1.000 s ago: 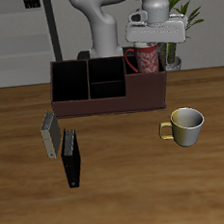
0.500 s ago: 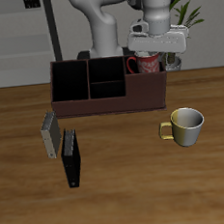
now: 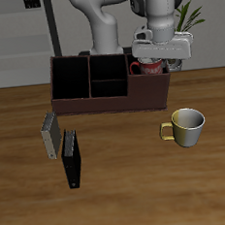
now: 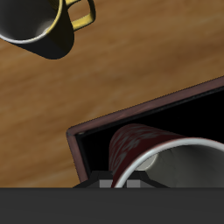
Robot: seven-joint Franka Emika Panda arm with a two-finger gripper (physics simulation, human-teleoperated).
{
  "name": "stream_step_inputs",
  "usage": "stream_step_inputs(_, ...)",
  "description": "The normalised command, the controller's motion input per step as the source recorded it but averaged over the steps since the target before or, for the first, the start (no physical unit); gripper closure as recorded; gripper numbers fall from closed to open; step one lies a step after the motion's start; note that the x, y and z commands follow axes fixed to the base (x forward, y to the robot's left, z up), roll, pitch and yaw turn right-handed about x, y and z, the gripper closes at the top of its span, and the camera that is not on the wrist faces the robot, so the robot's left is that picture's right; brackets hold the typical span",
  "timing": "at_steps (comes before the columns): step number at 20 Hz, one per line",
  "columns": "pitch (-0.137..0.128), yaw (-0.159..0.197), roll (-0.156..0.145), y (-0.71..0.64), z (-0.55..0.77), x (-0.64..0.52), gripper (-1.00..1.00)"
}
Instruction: Place the red mug into the back desk caddy's right compartment
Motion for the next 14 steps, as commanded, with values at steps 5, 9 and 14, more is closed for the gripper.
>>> stream_step_inputs(5,0.055,-0.020,0.015,0.04,-0.20,0.07,1.00)
stream_step_inputs(9,0.064,-0.019,0.037,0.01,-0.13,0.06,-1.00)
stream_step_inputs(14,0.008,-0.024,-0.019,-0.11,0.07,-0.02,-1.00)
